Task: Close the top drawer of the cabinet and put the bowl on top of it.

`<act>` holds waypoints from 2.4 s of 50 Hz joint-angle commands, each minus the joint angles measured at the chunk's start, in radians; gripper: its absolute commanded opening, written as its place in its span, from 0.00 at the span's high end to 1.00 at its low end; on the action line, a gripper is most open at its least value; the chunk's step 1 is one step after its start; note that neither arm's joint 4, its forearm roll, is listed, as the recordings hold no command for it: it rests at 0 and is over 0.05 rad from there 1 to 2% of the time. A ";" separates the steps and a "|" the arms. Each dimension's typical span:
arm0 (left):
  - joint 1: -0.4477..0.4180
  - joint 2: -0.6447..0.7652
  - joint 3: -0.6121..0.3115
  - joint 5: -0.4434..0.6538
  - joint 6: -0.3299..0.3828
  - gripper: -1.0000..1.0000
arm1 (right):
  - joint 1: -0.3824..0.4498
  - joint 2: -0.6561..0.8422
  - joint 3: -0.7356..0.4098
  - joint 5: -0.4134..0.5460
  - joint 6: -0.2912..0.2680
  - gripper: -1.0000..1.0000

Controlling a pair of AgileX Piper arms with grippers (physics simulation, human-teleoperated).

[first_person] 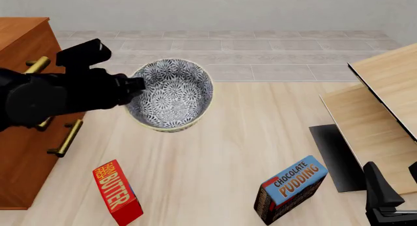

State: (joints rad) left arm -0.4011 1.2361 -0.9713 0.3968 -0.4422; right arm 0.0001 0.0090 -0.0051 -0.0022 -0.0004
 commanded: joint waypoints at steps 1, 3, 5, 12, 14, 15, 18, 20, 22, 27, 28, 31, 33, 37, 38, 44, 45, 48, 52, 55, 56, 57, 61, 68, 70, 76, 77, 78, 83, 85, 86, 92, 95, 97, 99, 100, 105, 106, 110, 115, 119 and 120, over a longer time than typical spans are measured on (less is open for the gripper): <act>0.027 -0.102 -0.048 0.103 0.018 1.00 | 0.000 -0.002 0.001 0.000 0.000 0.00; 0.030 -0.110 -0.051 0.111 0.019 1.00 | 0.000 -0.001 0.001 0.001 0.000 0.00; 0.035 -0.125 -0.060 0.129 0.022 1.00 | 0.000 -0.002 0.001 0.000 0.000 0.00; 0.052 -0.173 -0.093 0.191 0.029 1.00 | 0.000 -0.002 0.001 0.000 0.000 0.00; 0.054 -0.183 -0.097 0.201 0.032 1.00 | 0.000 -0.002 0.001 0.000 0.000 0.00; 0.057 -0.189 -0.101 0.210 0.032 1.00 | 0.000 -0.002 0.001 0.000 0.000 0.00; 0.058 -0.207 -0.123 0.242 0.031 1.00 | 0.000 -0.002 0.001 0.000 0.000 0.00; 0.066 -0.221 -0.143 0.267 0.030 1.00 | 0.000 -0.001 0.001 0.001 0.000 0.00; 0.071 -0.230 -0.158 0.287 0.031 1.00 | 0.000 -0.001 0.001 0.000 0.000 0.00; 0.088 -0.257 -0.176 0.323 0.034 1.00 | 0.000 -0.001 0.001 0.000 0.000 0.00; 0.094 -0.261 -0.181 0.333 0.034 1.00 | 0.000 -0.001 0.001 0.000 0.000 0.00; 0.105 -0.274 -0.194 0.353 0.039 1.00 | 0.000 -0.002 0.001 0.000 0.000 0.00; 0.113 -0.284 -0.205 0.368 0.044 1.00 | 0.000 -0.001 0.001 0.000 0.000 0.00; 0.126 -0.296 -0.220 0.389 0.047 1.00 | 0.000 -0.002 0.001 0.000 0.000 0.00; 0.127 -0.298 -0.225 0.394 0.047 1.00 | 0.000 -0.002 0.001 0.000 0.000 0.00; 0.144 -0.312 -0.251 0.424 0.048 1.00 | 0.000 -0.001 0.001 0.000 0.000 0.00; 0.145 -0.312 -0.255 0.427 0.048 1.00 | 0.000 -0.001 0.001 0.000 0.000 0.00; 0.153 -0.315 -0.262 0.435 0.047 1.00 | 0.000 -0.002 0.001 0.000 0.000 0.00; 0.164 -0.318 -0.287 0.456 0.043 1.00 | 0.000 -0.002 0.001 0.000 0.000 0.00; 0.176 -0.315 -0.313 0.473 0.038 1.00 | 0.000 -0.002 0.001 0.000 0.000 0.00; 0.176 -0.315 -0.313 0.473 0.038 1.00 | 0.000 -0.002 0.001 0.000 0.000 0.00; 0.180 -0.314 -0.322 0.477 0.037 1.00 | 0.000 -0.002 0.001 0.000 0.000 0.00; 0.193 -0.311 -0.350 0.493 0.030 1.00 | 0.000 -0.001 0.001 0.000 0.000 0.00; 0.219 -0.306 -0.380 0.505 0.021 1.00 | 0.000 -0.002 0.001 0.000 0.000 0.00; 0.229 -0.304 -0.389 0.509 0.023 1.00 | 0.000 -0.001 0.001 0.001 0.000 0.00; 0.257 -0.286 -0.444 0.538 0.017 1.00 | 0.000 -0.001 0.001 0.001 0.000 0.00; 0.260 -0.285 -0.449 0.542 0.011 1.00 | 0.000 -0.002 0.001 0.000 0.000 0.00; 0.260 -0.285 -0.450 0.542 0.011 1.00 | 0.000 -0.002 0.001 0.000 0.000 0.00; 0.279 -0.275 -0.494 0.562 0.010 1.00 | 0.000 -0.002 0.001 0.000 0.000 0.00; 0.292 -0.270 -0.507 0.568 0.017 1.00 | 0.000 -0.002 0.001 0.000 0.000 0.00; 0.296 -0.268 -0.511 0.570 0.016 1.00 | 0.000 -0.002 0.001 0.000 0.000 0.00; 0.328 -0.262 -0.519 0.569 0.018 1.00 | 0.000 -0.001 0.001 0.001 0.000 0.00; 0.341 -0.258 -0.531 0.574 0.012 1.00 | 0.000 -0.001 0.001 0.000 0.000 0.00; 0.348 -0.258 -0.527 0.571 0.010 1.00 | 0.000 -0.002 0.001 0.000 0.000 0.00; 0.353 -0.258 -0.524 0.569 0.004 1.00 | 0.000 -0.001 0.001 0.000 0.000 0.00; 0.353 -0.258 -0.524 0.569 0.004 1.00 | 0.000 -0.001 0.001 0.000 0.000 0.00; 0.375 -0.251 -0.516 0.557 -0.012 1.00 | 0.000 -0.001 0.001 0.001 0.000 0.00; 0.379 -0.249 -0.522 0.556 -0.011 1.00 | 0.000 -0.001 0.001 0.001 0.000 0.00; 0.405 -0.236 -0.528 0.550 -0.022 1.00 | 0.000 -0.002 0.001 0.000 0.000 0.00; 0.431 -0.223 -0.516 0.534 -0.032 1.00 | 0.000 -0.002 0.001 0.000 0.000 0.00; 0.454 -0.215 -0.503 0.512 -0.042 1.00 | 0.000 -0.002 0.001 0.000 0.000 0.00; 0.458 -0.216 -0.501 0.505 -0.048 1.00 | 0.000 -0.002 0.001 0.000 0.000 0.00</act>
State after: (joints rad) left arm 0.0093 1.0034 -1.4754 0.9331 -0.4717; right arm 0.0000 0.0090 -0.0051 -0.0022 -0.0004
